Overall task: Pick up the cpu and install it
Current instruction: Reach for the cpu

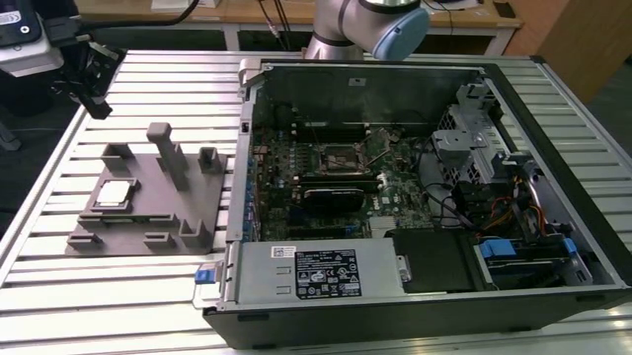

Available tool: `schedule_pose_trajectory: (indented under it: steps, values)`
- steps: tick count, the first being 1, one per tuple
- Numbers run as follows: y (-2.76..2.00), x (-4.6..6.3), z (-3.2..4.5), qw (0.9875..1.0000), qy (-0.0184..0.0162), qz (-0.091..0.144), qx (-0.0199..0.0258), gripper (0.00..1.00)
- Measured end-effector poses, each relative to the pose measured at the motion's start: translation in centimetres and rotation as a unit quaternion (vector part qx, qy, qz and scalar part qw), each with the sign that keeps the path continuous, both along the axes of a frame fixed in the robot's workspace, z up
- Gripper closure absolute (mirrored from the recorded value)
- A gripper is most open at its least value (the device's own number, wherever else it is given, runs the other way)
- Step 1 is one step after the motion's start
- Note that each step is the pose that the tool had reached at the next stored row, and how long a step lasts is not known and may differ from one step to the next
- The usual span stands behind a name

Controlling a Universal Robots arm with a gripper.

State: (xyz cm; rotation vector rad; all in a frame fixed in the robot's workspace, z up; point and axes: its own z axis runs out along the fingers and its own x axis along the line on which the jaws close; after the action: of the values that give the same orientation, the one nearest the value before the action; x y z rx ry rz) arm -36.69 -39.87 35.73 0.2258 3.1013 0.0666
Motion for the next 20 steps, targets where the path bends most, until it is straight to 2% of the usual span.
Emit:
schedule_pose_trajectory:
  steps: [12,20]
  values:
    - [0.06,-0.8,-1.62,1.0000,0.0000,-0.001,0.0000,0.89]
    - [0.15,-1.2,-3.05,1.0000,0.0000,-0.002,0.0000,0.89]
